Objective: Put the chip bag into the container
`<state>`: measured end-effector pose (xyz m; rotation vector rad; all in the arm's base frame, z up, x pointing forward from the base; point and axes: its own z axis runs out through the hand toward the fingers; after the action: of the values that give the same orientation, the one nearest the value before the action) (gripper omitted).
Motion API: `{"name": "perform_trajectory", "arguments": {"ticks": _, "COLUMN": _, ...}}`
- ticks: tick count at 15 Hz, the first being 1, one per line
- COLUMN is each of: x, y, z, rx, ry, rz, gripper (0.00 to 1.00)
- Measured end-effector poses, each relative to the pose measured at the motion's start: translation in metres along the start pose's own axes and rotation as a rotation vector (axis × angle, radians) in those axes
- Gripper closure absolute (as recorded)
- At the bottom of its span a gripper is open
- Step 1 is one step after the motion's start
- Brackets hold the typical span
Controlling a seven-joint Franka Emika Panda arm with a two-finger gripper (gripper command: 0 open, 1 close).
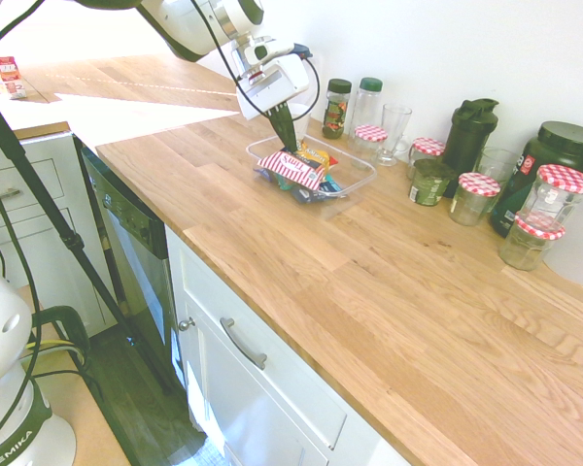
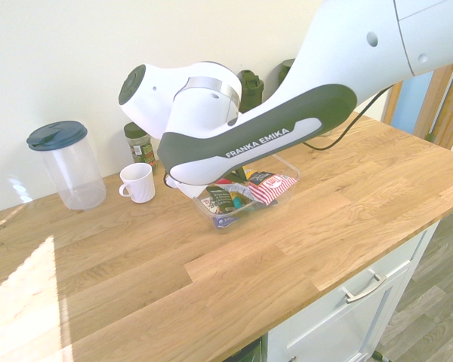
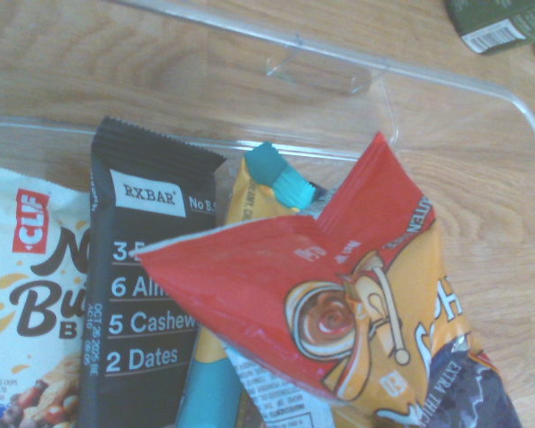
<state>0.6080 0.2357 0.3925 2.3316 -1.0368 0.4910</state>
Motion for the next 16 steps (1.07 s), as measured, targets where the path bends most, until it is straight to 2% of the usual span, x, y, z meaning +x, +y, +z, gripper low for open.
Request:
{"name": "perform_trajectory", "arguments": {"ticks": 1, "x": -0.001, "y": -0.001, "z": 0.003, "rx": -0.005, "ry": -0.001, "rz": -0.003, "gripper": 1.00}}
{"name": "perform_trajectory", "arguments": {"ticks": 2, "x": -0.002, "y": -0.002, "z": 0.005, "rx": -0.008, "ry": -0.002, "rz": -0.005, "gripper": 0.00}}
{"name": "perform_trajectory", "arguments": {"ticks": 11, "x": 0.001, "y": 0.000, "z": 0.004, "rx": -0.006, "ry": 0.000, "rz": 0.001, "gripper": 0.00}}
{"name": "perform_trajectory", "arguments": {"ticks": 16, "x": 0.004, "y": 0.014, "z": -0.032, "rx": 0.064, "ry": -0.045, "rz": 0.022, "gripper": 0.00}}
